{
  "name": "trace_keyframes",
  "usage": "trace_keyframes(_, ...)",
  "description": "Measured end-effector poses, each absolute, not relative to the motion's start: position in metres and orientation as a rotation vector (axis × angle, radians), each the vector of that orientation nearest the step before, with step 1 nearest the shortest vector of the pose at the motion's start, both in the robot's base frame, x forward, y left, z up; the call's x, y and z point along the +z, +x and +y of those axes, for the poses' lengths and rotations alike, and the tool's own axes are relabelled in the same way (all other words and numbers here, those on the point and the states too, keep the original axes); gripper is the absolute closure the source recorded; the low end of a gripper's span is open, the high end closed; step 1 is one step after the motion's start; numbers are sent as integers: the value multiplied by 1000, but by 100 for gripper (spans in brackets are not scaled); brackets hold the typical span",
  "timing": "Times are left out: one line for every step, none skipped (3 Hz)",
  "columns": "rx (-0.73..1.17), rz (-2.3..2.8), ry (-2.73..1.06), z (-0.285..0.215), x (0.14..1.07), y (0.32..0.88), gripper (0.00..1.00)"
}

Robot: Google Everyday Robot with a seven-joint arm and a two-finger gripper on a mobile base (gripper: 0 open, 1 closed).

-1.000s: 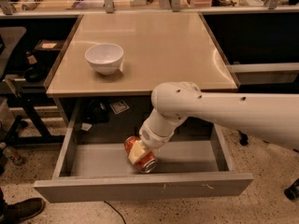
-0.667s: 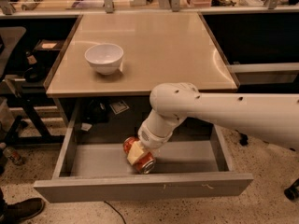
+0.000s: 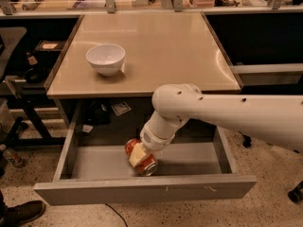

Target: Place coke can into top drawer

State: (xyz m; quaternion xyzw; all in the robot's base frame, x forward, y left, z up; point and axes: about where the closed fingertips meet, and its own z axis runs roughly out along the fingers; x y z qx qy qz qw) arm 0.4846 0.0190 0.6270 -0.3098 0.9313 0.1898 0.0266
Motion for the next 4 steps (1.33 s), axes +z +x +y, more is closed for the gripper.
trace_keyframes(587, 2877, -957, 19, 627, 485, 36)
trace_keyframes(587, 2877, -957, 19, 627, 485, 12)
trace_keyframes(587, 2877, -957, 19, 627, 485, 0)
trace_keyframes(587, 2877, -957, 19, 627, 485, 0)
